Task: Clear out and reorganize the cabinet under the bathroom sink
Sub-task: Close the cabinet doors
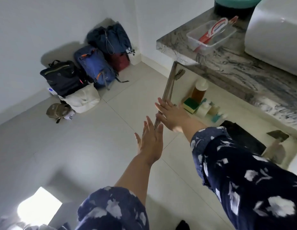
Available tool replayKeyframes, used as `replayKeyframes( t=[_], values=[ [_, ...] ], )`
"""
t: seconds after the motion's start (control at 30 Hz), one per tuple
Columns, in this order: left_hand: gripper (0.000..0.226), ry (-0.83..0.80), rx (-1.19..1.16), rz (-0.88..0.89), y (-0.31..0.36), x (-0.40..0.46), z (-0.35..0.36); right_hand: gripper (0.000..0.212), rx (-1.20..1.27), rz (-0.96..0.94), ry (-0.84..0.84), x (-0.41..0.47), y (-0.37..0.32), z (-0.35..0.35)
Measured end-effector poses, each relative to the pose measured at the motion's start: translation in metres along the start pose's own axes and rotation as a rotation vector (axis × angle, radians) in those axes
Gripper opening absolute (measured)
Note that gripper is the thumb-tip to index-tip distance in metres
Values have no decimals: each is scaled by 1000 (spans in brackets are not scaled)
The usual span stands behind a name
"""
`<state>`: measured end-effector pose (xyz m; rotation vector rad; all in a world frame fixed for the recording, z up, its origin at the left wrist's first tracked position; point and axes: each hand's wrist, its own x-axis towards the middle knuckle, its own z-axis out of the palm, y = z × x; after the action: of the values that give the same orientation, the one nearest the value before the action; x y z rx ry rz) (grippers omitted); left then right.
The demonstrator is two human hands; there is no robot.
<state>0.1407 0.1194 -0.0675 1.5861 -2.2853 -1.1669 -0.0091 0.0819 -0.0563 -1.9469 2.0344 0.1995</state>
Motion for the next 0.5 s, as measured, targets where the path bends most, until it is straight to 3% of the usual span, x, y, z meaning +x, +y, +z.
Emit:
replayKeyframes(
  t=[0.07,0.17,0.3,0.5],
  values=[
    [78,4,-72,-31,7,0,5,65,-11,34,22,-17,12,5],
    [78,-10,57,23,18,12,2,67,-18,104,48,-46,30,13],
    [80,-89,337,240,54,46,-1,63,-18,190,75,-89,57,32],
    [58,-237,632,584,96,94,25,62,-39,261,115,-123,83,33]
  ],
)
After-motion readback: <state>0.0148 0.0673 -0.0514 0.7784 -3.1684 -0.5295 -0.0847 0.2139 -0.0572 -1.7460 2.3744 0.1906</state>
